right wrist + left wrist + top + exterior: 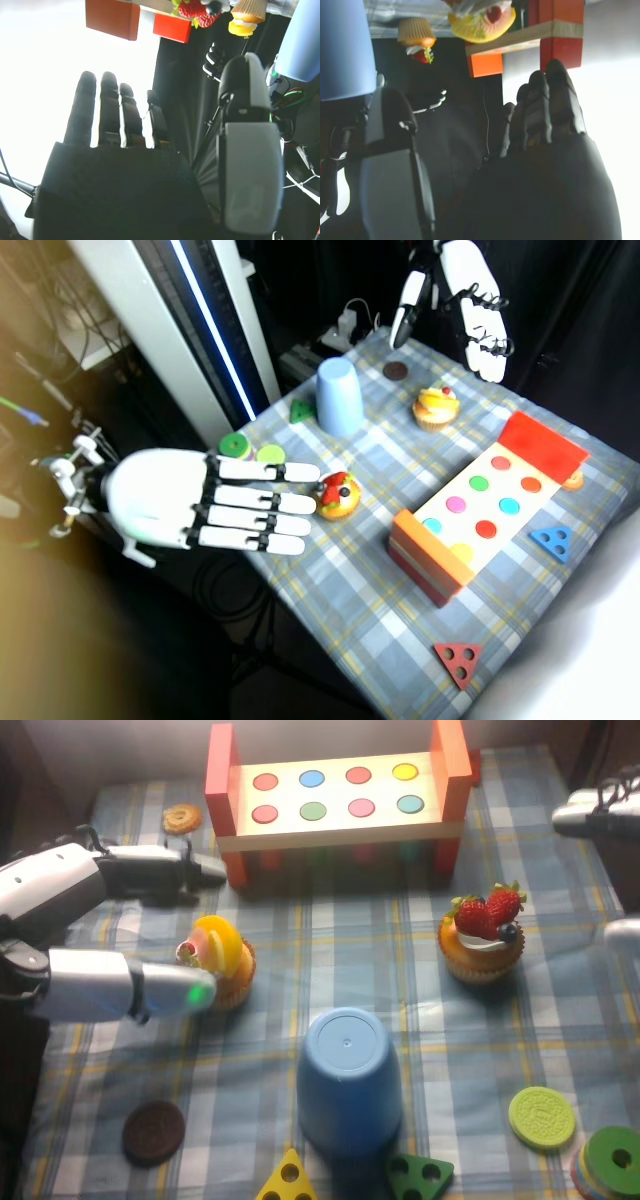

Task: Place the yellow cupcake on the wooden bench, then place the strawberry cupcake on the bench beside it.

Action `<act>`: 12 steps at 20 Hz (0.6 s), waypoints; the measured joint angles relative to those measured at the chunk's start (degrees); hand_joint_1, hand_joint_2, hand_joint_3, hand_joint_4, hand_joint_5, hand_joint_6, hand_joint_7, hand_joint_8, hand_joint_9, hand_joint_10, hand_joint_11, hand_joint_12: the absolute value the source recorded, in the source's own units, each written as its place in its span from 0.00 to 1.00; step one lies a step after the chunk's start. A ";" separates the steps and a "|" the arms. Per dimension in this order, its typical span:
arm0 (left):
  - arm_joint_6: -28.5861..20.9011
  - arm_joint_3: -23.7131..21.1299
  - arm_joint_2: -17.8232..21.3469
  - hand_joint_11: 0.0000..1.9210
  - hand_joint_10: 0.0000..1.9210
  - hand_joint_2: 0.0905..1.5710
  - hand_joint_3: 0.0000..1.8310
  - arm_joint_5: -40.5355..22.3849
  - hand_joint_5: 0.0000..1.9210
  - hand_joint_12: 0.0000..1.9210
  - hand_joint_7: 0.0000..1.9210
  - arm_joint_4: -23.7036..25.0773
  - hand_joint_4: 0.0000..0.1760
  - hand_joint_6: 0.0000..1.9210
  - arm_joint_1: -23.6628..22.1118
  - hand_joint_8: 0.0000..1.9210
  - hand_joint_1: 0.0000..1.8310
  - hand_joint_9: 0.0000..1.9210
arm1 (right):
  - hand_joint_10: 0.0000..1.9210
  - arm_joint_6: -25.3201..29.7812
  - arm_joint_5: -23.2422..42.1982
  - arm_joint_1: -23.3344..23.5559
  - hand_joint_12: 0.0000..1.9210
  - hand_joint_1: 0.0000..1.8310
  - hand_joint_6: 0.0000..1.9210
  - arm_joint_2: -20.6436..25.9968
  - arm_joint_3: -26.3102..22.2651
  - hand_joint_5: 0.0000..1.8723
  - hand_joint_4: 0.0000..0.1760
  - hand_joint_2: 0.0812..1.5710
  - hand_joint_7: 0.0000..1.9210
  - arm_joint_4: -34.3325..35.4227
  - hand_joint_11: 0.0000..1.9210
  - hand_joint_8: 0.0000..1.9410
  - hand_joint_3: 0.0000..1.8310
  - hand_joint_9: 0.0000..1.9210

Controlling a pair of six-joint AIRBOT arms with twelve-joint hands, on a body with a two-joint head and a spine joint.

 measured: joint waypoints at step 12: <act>26.12 1.79 -3.87 0.00 0.00 0.52 0.00 7.76 0.15 0.35 0.16 -11.91 1.00 0.00 -5.03 0.00 0.37 0.14 | 0.00 -0.07 -2.03 1.57 0.15 0.16 0.00 -0.87 0.70 0.16 0.10 0.77 0.13 -1.49 0.08 0.00 0.00 0.11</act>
